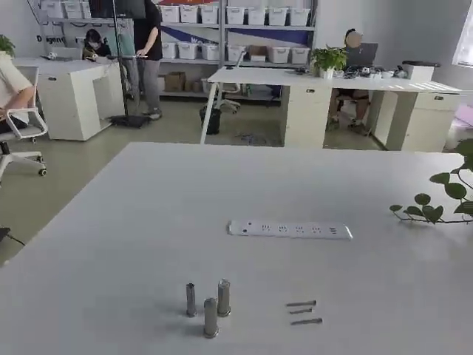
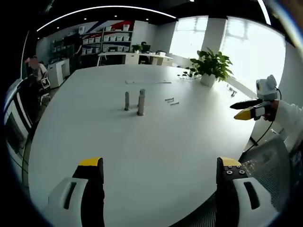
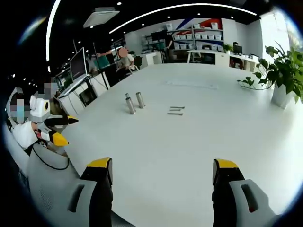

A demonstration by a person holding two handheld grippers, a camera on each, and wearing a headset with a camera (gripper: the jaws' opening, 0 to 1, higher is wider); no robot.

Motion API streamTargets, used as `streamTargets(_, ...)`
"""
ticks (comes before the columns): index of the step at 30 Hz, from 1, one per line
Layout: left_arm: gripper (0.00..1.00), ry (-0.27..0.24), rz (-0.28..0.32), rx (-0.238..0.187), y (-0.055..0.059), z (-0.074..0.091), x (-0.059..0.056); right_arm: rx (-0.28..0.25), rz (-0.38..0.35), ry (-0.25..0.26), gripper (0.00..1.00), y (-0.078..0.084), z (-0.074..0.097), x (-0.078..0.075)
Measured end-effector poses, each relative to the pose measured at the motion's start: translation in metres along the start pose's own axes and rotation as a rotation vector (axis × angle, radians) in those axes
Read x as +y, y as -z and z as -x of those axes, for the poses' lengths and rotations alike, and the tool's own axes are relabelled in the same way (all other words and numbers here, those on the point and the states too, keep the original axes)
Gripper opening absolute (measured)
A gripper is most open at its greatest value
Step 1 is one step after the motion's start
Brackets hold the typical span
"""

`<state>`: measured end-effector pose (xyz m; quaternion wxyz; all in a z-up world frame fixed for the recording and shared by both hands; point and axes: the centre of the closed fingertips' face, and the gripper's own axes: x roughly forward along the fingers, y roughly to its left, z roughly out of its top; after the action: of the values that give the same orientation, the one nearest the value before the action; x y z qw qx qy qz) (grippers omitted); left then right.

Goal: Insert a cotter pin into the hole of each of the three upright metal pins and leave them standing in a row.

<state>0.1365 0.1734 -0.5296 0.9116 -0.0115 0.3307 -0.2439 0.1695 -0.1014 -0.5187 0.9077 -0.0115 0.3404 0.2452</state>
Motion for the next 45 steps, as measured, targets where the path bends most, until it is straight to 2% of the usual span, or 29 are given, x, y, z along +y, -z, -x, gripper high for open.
streamTargets(9, 0.99, 0.013, -0.020, 0.019, 0.001, -0.003, -0.005, 0.026, 0.002, -0.008, 0.82, 0.007, -0.002, 0.003)
streamTargets(12, 0.99, 0.018, -0.018, 0.002, -0.002, -0.002, -0.007, 0.017, 0.004, -0.011, 0.82, 0.003, -0.001, 0.005)
streamTargets(18, 0.99, 0.024, -0.023, -0.005, -0.003, -0.001, -0.006, -0.003, 0.006, -0.008, 0.82, -0.002, 0.001, 0.006)
streamTargets(22, 0.99, 0.021, -0.002, -0.034, -0.008, 0.003, -0.003, -0.004, 0.011, -0.007, 0.82, 0.000, 0.004, 0.008)
streamTargets(32, 0.99, 0.007, 0.014, -0.045, -0.006, 0.009, 0.000, -0.006, 0.016, -0.010, 0.82, -0.001, 0.004, 0.012)
streamTargets(36, 0.99, 0.009, 0.012, -0.036, -0.004, 0.009, 0.001, -0.021, -0.001, 0.004, 0.82, -0.004, 0.004, 0.010)
streamTargets(38, 0.99, 0.003, 0.012, -0.035, -0.004, 0.009, 0.002, -0.030, -0.005, -0.005, 0.82, -0.006, 0.004, 0.010)
streamTargets(41, 0.99, 0.007, 0.020, -0.030, -0.003, 0.007, 0.004, -0.059, 0.022, -0.013, 0.82, -0.011, 0.005, 0.012)
streamTargets(45, 0.99, 0.008, 0.007, -0.015, -0.002, 0.004, 0.005, -0.055, 0.023, -0.014, 0.82, -0.010, 0.003, 0.012)
